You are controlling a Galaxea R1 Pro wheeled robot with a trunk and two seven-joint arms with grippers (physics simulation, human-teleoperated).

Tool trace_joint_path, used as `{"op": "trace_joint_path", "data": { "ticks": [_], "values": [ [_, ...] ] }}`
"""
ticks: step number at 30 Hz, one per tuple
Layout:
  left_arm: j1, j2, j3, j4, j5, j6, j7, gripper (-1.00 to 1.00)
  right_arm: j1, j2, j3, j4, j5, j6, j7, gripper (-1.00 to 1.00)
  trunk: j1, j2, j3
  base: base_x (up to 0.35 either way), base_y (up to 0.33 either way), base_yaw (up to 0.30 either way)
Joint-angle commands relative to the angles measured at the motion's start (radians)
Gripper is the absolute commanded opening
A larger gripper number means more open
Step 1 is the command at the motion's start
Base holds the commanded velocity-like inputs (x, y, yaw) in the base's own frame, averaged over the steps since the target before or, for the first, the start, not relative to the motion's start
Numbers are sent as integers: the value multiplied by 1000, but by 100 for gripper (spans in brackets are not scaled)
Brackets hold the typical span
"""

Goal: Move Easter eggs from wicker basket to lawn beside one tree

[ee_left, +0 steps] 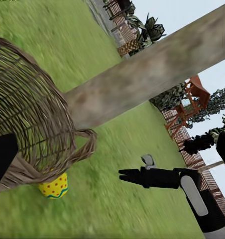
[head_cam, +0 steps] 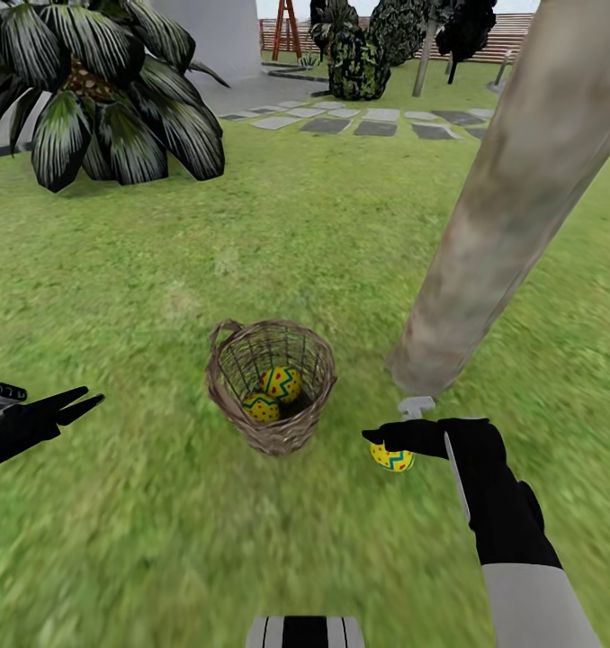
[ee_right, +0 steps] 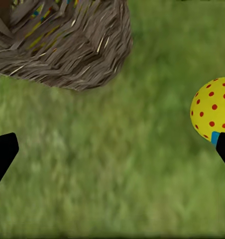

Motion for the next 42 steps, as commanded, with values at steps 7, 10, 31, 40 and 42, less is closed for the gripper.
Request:
{"op": "trace_joint_path", "data": {
  "ticks": [7, 10, 31, 40, 42],
  "values": [
    [-2, 51, 1, 1, -1, 11, -5, 100, -1, 13, -70, -16, 6, 5, 10, 100, -27, 49, 21, -3, 1, 0],
    [-2, 55, 1, 5, -1, 11, -5, 100, -1, 13, -78, -18, 0, 5, 10, 100, -39, 70, 31, 0, 0, 0],
    [-2, 58, -8, 53, -3, 11, -5, 100, -1, 16, -152, -16, -3, 5, 11, 100, -119, 217, 97, 156, 0, 0],
    [-2, 57, -2, 52, -2, 10, -5, 100, -1, 16, -152, -12, -6, 5, 10, 100, -154, 280, 125, 105, 0, 0],
    [-2, 57, -1, 53, -1, 11, -5, 100, -1, 16, -152, -11, -6, 5, 10, 100, -161, 294, 131, -269, 0, 0]
  ]
}}
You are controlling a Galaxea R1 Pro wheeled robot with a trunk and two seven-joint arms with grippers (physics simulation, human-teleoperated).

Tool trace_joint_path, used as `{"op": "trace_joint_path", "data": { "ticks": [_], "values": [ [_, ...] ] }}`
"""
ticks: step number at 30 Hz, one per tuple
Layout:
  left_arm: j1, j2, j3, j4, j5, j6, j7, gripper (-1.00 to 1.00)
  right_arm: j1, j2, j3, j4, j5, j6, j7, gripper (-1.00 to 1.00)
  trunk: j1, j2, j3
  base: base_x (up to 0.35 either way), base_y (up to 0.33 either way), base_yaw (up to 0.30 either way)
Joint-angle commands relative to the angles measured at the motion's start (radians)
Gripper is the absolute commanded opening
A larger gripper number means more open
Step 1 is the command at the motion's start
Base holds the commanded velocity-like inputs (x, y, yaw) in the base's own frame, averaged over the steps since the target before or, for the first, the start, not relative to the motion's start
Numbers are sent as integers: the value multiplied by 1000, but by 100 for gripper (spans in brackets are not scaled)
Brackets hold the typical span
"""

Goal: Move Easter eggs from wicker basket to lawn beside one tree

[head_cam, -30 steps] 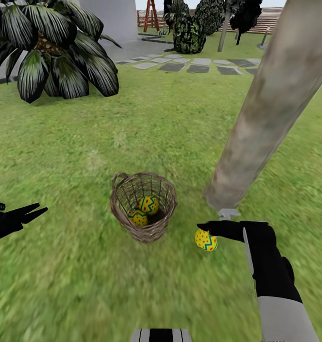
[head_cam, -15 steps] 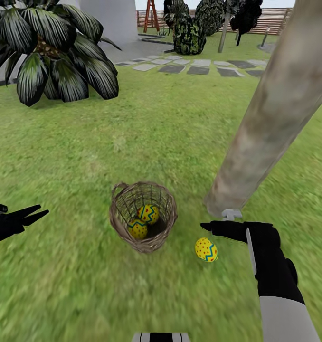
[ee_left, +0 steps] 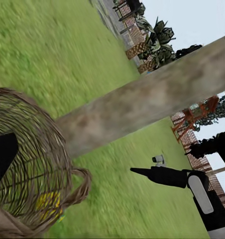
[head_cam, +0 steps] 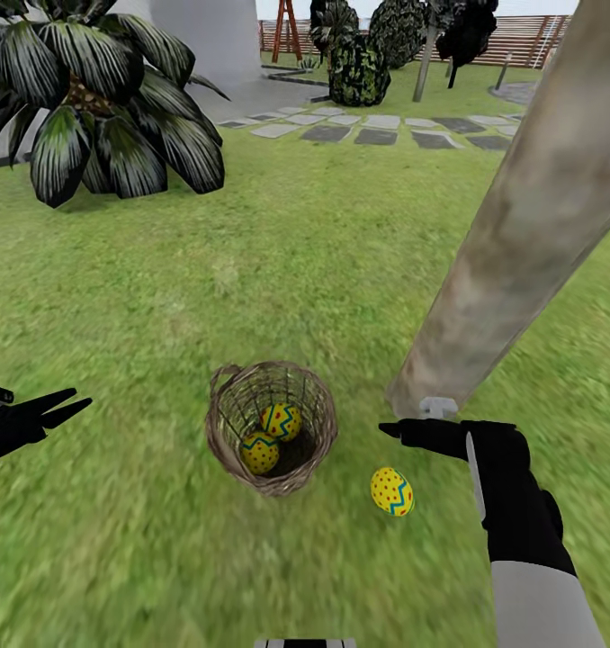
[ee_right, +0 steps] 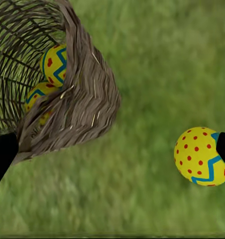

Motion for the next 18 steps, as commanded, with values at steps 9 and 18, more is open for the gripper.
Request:
{"op": "trace_joint_path", "data": {
  "ticks": [9, 18],
  "values": [
    [0, 1, 1, -1, -1, 11, -5, 100, -1, 0, -2, 0, 11, 3, 11, 100, -35, 63, 28, -285, 0, 0],
    [0, 1, 2, -1, -7, 5, -5, 100, -1, -9, -4, -39, 15, 2, 222, 100, -70, 126, 56, -18, 0, 0]
  ]
}}
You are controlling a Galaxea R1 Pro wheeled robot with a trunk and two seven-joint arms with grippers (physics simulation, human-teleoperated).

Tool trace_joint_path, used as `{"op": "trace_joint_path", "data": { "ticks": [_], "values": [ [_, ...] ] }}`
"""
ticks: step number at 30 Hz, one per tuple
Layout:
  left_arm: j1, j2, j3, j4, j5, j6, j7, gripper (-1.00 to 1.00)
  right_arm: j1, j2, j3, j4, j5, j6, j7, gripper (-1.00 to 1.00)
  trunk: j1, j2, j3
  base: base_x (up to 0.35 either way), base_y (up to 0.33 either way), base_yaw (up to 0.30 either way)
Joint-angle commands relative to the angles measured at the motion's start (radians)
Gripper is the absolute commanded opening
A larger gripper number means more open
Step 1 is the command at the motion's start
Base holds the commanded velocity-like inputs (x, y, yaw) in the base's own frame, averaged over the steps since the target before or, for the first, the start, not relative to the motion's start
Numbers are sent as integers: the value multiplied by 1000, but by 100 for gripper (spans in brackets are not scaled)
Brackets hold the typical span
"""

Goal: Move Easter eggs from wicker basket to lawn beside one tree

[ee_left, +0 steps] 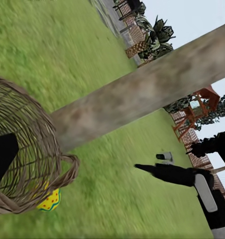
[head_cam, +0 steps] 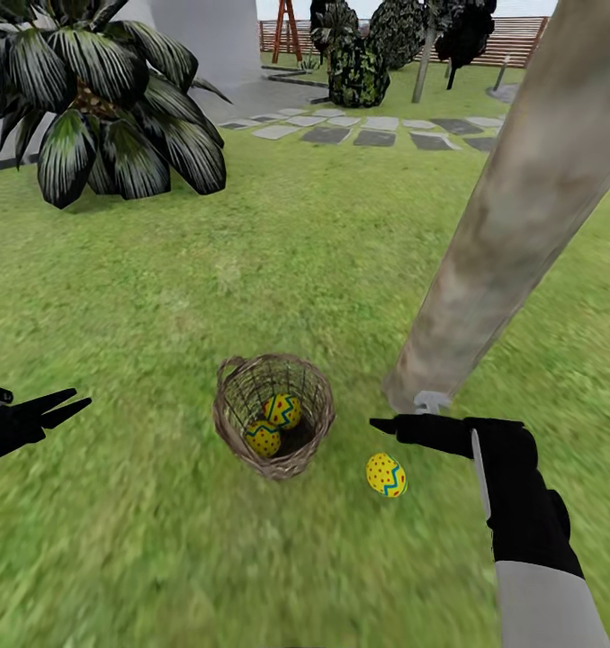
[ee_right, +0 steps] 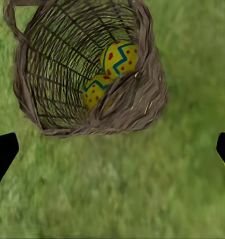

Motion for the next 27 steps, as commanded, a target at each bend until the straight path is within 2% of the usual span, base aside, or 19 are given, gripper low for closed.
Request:
{"op": "trace_joint_path", "data": {
  "ticks": [1, 2, 6, 9, 12, 15, 18, 20, 23, 27],
  "values": [
    [0, 0, 0, 0, -2, 10, -5, 100, -1, 0, -7, -2, 13, 3, 51, 100, -4, 7, 3, 0, 0, 0],
    [0, 0, 0, 0, -2, 10, -5, 100, -1, -1, -15, -3, 13, 2, 81, 100, -8, 14, 6, 0, 0, 0],
    [0, 0, 0, 1, -2, 9, -5, 100, -1, 4, -92, -4, 11, -2, 185, 100, -23, 42, 18, 0, 0, 0],
    [0, 0, 0, 1, -2, 9, -5, 100, -1, 7, -109, -4, 12, -3, 291, 100, -35, 63, 28, 0, 0, 0],
    [0, 0, 0, 1, -3, 9, -5, 100, -1, 10, -109, -1, 19, -6, 329, 100, -46, 84, 37, 0, 0, 0],
    [1, -2, 5, 1, -3, 7, -5, 100, -1, 19, -98, 3, 25, -7, 286, 100, -50, 91, 40, 0, 0, 0],
    [2, -11, 50, 3, -2, 6, -5, 100, -1, 25, -75, 6, 24, -8, 230, 100, -50, 91, 40, 0, 0, 0],
    [3, -17, 65, 7, 0, 6, -5, 100, -1, 26, -63, 8, 25, -8, 216, 100, -50, 91, 40, 0, 0, 0],
    [4, -23, 74, 32, 1, 5, -5, 100, -1, 28, -16, 14, 26, -9, 193, 100, -50, 91, 40, 133, 30, 0],
    [4, -24, 75, 41, 2, 5, -5, 100, -1, 28, 2, 18, 25, -10, 167, 100, -50, 91, 40, 243, 167, -12]
  ]
}}
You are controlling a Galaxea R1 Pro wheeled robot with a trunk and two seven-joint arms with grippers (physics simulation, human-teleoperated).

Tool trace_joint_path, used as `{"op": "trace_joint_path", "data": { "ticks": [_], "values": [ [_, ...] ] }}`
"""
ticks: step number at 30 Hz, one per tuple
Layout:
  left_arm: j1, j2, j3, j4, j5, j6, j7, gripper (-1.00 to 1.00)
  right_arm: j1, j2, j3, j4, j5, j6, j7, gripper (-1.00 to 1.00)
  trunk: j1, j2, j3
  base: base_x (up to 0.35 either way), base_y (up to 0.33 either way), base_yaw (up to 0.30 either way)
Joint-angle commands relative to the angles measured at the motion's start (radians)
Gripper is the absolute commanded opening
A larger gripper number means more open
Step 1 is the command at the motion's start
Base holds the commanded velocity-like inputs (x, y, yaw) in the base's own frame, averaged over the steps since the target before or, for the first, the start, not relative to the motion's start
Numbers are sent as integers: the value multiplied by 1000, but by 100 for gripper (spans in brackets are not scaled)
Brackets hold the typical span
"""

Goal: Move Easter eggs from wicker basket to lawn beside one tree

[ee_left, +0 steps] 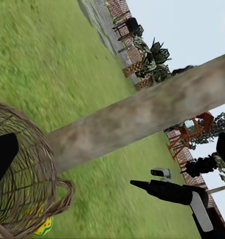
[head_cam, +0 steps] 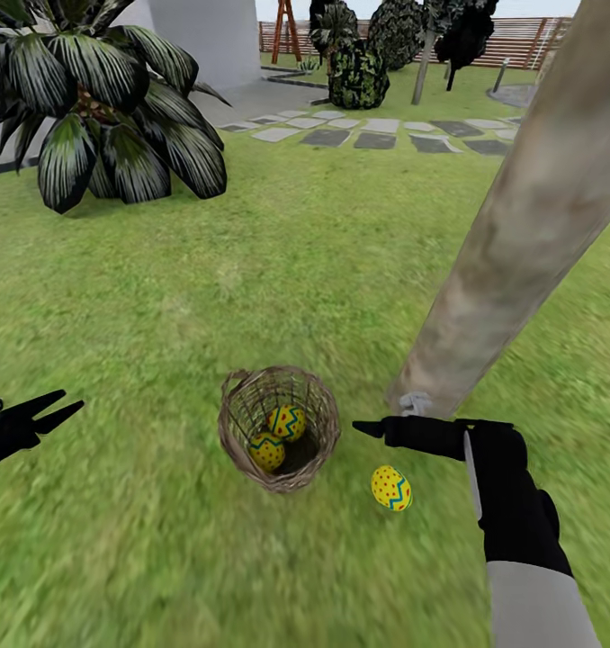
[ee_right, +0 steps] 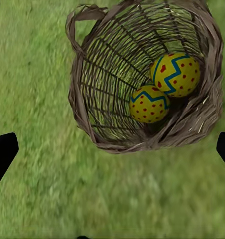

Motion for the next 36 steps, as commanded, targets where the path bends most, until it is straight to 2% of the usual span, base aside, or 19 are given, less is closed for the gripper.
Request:
{"op": "trace_joint_path", "data": {
  "ticks": [1, 9, 21, 24, 26, 27, 30, 36],
  "values": [
    [0, 0, 0, 2, -1, 11, -5, 100, -1, 1, -1, -1, 8, 5, 6, 100, 0, 0, 0, 180, 268, -106],
    [0, 2, -5, 3, -1, 12, -5, 100, -1, 2, 0, 0, 5, 6, 2, 100, 0, 0, 7, 117, 308, -199],
    [0, 6, -8, 3, -1, 12, -5, 100, -1, 3, 2, 3, 8, 6, -13, 100, 0, 0, 18, 9, 326, -218],
    [0, 6, -10, 3, -2, 12, -5, 100, -1, 6, 2, 21, 5, 6, -88, 100, 0, 0, 20, 0, 328, -218],
    [0, 6, -14, 3, -3, 12, -5, 100, -1, 36, 5, 44, 8, 3, -181, 100, 0, 0, 22, 0, 328, -219],
    [0, 6, -19, 3, -3, 12, -5, 100, -1, 42, 9, 46, 8, 3, -210, 100, 0, 0, 23, 0, 328, -220],
    [0, 7, -31, 2, -3, 12, -5, 100, -1, 52, 51, 52, 4, 0, -317, 100, 0, 0, 26, 0, 328, -220],
    [0, 7, -34, -1, -4, 11, -5, 100, -1, 56, 90, 53, 6, 0, -417, 100, 0, 0, 30, 94, 318, -205]
  ]
}}
